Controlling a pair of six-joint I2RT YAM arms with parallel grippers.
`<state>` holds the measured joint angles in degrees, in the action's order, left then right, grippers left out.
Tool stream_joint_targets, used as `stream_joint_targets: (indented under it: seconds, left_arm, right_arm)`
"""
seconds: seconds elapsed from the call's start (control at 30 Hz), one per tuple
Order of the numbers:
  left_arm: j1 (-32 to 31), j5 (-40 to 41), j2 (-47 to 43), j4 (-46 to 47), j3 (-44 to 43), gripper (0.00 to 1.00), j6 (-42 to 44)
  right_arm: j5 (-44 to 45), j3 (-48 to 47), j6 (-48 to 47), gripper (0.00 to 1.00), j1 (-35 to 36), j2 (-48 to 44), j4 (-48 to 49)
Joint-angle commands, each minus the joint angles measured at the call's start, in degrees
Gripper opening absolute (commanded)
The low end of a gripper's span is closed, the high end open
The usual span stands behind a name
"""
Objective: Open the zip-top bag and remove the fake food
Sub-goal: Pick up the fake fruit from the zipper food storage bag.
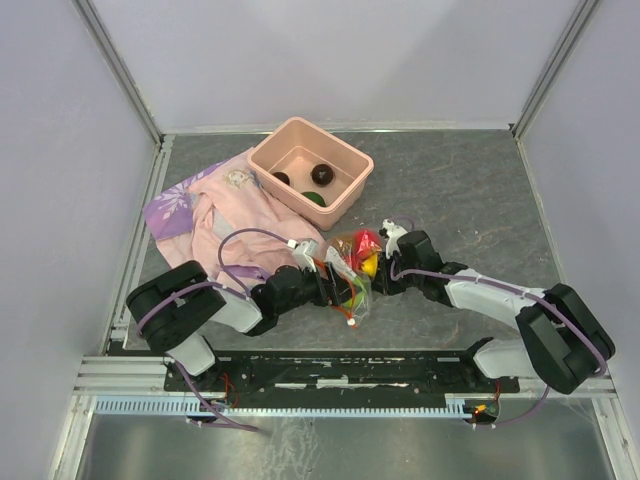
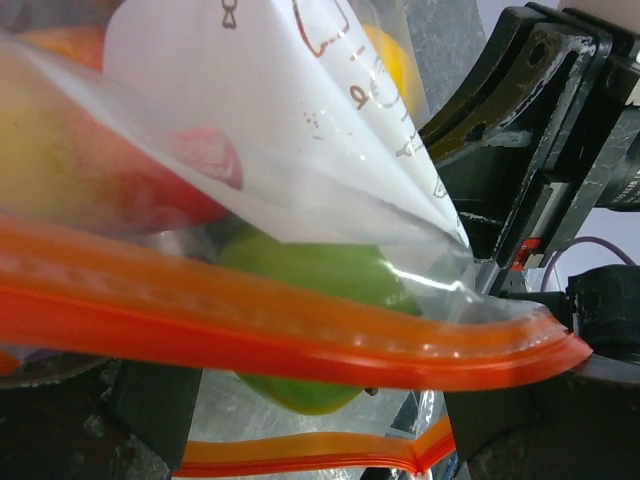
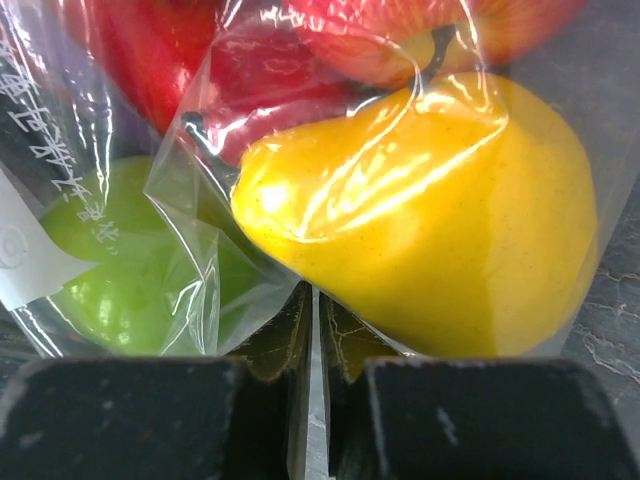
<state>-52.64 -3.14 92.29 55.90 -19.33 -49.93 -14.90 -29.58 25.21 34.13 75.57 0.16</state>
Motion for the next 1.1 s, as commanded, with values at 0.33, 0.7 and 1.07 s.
stream_joint_targets:
  seconds: [0.33, 0.7, 1.07]
  left_arm:
    - [0.66, -1.34, 0.33, 4.29, -0.20, 0.58, -4.13]
    - [0.62, -2.31, -1.29, 2.77, -0.68, 0.55, -2.94]
    - [1.49, -2.89, -5.43, -0.74, 0.40, 0.50, -2.15]
  right_arm:
    - [-0.68, -1.25, -1.91, 0.13, 0.32, -5.17, 0.54]
    - [1.10, -0.64, -3.82, 0.20, 0.32, -17.19, -3.31]
    - [0.56, 2.40, -1.97, 0.31, -1.06, -25.01, -2.84]
